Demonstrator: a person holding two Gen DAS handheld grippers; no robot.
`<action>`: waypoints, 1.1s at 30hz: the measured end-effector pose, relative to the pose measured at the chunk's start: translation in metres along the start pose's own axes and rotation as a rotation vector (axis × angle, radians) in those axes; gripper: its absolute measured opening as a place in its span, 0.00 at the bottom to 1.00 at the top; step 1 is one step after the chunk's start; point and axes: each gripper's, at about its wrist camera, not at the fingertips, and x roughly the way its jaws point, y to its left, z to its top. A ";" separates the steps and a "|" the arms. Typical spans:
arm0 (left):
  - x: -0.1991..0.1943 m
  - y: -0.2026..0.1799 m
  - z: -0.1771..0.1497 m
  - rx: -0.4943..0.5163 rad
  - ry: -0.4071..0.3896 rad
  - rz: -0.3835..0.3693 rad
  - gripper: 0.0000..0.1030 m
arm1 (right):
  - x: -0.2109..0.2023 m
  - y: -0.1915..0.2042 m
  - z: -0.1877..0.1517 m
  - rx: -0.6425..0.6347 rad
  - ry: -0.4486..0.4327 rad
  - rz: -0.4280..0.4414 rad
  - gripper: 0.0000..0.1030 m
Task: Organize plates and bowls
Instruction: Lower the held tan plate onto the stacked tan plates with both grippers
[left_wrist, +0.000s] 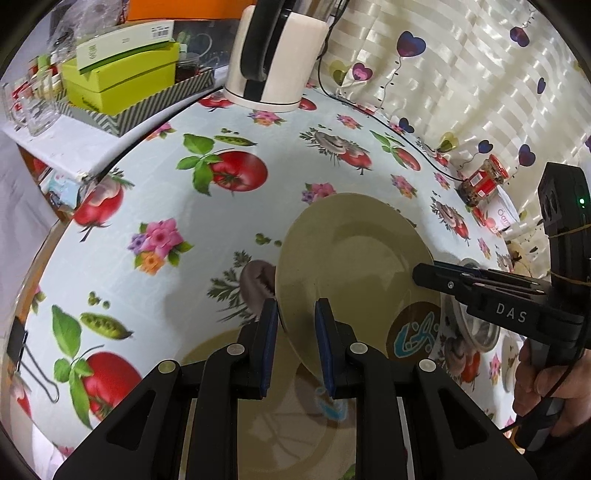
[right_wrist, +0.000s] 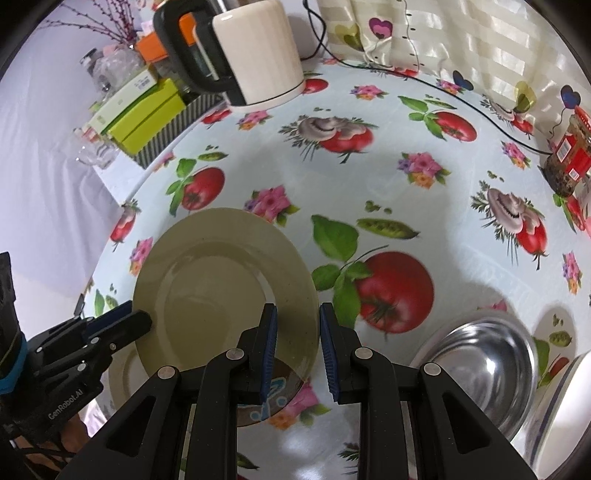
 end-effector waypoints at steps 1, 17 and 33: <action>-0.001 0.001 -0.002 -0.001 0.000 0.001 0.21 | 0.000 0.002 -0.002 -0.002 0.001 0.001 0.22; -0.025 0.029 -0.033 -0.029 -0.002 0.022 0.21 | 0.000 0.042 -0.036 -0.036 0.027 0.017 0.22; -0.033 0.050 -0.056 -0.052 0.010 0.040 0.21 | 0.013 0.068 -0.057 -0.080 0.072 0.018 0.22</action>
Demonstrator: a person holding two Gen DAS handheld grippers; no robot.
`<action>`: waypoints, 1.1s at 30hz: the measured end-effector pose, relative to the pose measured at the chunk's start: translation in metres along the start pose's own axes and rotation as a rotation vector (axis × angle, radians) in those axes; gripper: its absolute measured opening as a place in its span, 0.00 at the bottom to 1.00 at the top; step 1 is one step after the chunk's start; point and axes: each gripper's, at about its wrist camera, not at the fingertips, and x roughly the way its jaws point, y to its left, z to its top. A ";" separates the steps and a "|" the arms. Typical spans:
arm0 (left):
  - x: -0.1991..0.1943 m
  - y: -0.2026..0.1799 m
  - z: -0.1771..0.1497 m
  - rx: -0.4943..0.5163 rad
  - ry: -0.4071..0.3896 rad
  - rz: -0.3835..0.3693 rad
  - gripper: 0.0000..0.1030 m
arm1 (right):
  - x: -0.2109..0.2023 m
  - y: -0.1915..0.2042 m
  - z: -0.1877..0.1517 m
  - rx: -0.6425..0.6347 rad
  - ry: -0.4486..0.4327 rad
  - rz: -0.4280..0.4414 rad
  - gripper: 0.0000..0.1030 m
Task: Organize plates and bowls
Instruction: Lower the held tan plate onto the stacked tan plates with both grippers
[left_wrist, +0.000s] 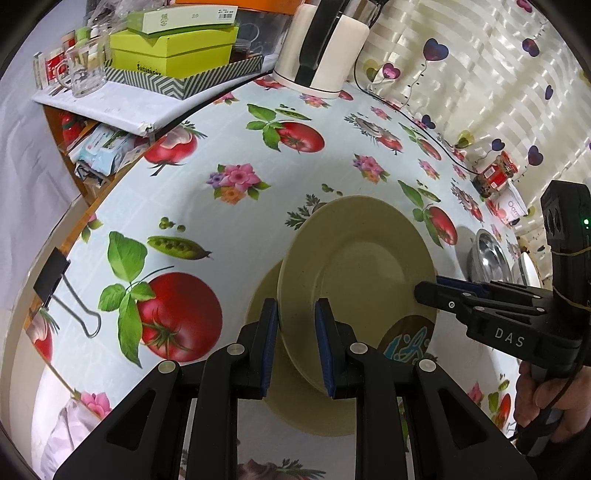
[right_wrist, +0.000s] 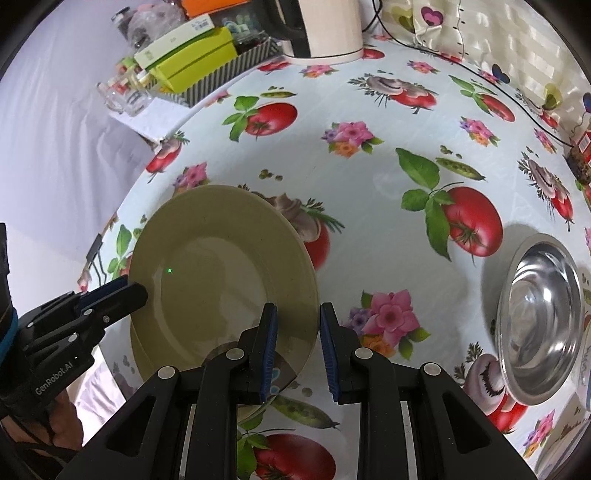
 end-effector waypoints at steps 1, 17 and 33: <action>0.000 0.001 -0.001 -0.001 0.001 0.000 0.21 | 0.000 0.001 -0.001 -0.001 0.001 0.001 0.22; 0.002 0.010 -0.013 -0.011 0.020 0.029 0.21 | 0.005 0.014 -0.010 -0.021 -0.004 0.007 0.22; 0.000 0.011 -0.015 -0.011 0.015 0.025 0.21 | 0.005 0.014 -0.016 -0.022 -0.030 0.024 0.23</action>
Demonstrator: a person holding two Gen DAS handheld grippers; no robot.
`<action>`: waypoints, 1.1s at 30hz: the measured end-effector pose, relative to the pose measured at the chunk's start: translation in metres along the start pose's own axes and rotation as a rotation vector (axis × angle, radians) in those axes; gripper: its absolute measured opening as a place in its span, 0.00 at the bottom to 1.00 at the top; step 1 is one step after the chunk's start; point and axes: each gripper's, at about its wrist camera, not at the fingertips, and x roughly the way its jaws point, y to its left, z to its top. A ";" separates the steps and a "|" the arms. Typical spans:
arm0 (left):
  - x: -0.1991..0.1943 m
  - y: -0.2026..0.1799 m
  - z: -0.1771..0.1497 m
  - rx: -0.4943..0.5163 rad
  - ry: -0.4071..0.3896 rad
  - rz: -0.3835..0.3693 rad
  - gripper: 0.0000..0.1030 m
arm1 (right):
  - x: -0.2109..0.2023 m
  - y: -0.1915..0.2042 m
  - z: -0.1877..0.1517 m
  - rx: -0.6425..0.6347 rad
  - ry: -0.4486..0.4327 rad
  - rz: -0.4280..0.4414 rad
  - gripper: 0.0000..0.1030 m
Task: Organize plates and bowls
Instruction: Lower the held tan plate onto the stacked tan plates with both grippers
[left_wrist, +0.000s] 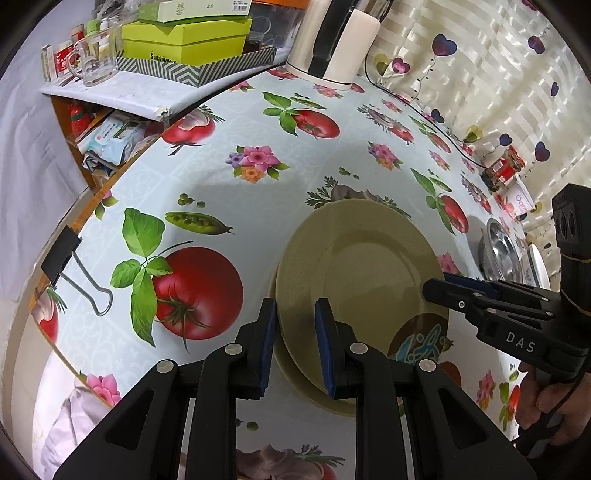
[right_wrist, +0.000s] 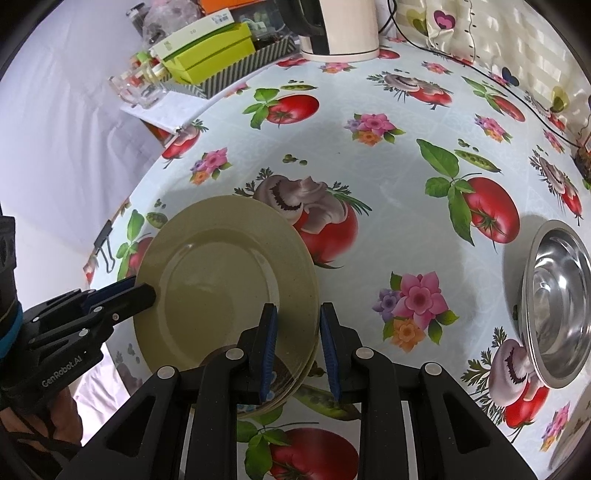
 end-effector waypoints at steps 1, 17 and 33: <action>0.000 0.001 0.000 -0.001 -0.002 0.000 0.21 | 0.000 -0.001 0.000 0.002 -0.003 0.001 0.23; 0.004 0.006 0.007 -0.006 -0.023 -0.029 0.21 | -0.009 -0.007 -0.004 0.023 -0.061 0.015 0.13; 0.001 0.008 0.002 0.001 -0.018 -0.020 0.21 | -0.007 -0.001 -0.011 0.009 -0.053 0.009 0.13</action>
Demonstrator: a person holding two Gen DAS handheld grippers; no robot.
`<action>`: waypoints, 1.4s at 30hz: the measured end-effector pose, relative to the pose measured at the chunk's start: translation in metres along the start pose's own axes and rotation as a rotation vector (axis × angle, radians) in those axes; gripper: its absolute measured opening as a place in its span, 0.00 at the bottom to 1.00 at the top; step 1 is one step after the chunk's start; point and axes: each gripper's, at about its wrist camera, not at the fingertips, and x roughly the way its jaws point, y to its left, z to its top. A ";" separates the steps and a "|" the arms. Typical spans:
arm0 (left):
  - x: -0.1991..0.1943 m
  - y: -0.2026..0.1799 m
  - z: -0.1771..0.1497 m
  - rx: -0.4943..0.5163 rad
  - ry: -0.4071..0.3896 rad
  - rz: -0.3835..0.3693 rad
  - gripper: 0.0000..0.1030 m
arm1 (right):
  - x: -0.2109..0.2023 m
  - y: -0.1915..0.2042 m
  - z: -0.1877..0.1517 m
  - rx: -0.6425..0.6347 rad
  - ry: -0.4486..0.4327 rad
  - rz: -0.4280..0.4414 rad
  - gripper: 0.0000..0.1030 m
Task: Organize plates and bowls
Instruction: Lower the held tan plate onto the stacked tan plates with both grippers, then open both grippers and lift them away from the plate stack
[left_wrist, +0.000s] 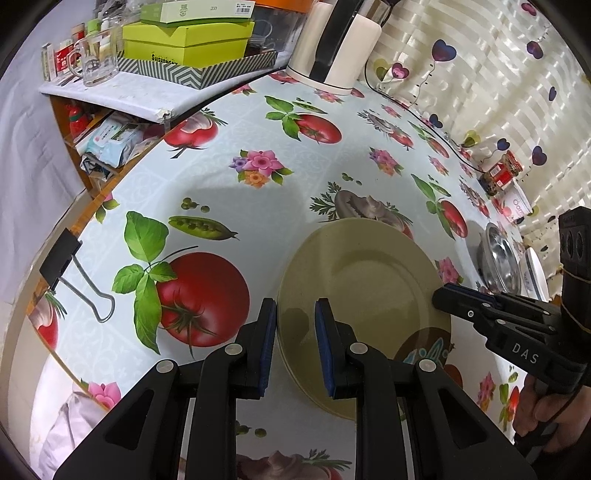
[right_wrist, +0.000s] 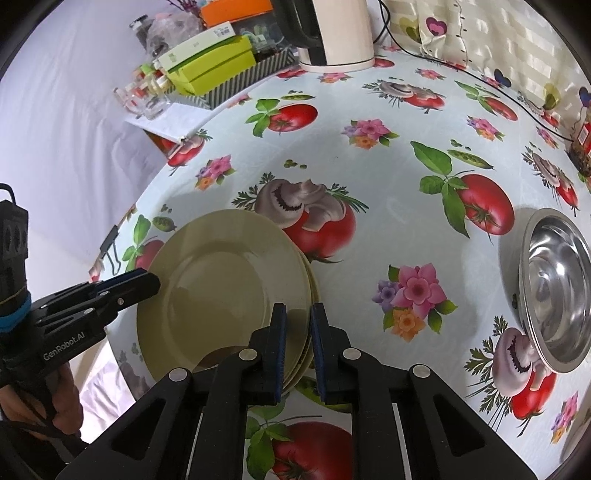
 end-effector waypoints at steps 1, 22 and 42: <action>0.000 0.000 0.000 -0.001 -0.001 -0.001 0.21 | 0.000 0.000 0.000 0.001 0.000 0.002 0.13; -0.011 -0.007 0.008 0.023 -0.043 0.005 0.21 | -0.023 -0.013 -0.006 0.019 -0.058 0.019 0.13; -0.032 -0.079 -0.001 0.185 -0.088 -0.059 0.22 | -0.102 -0.054 -0.069 0.156 -0.213 -0.013 0.36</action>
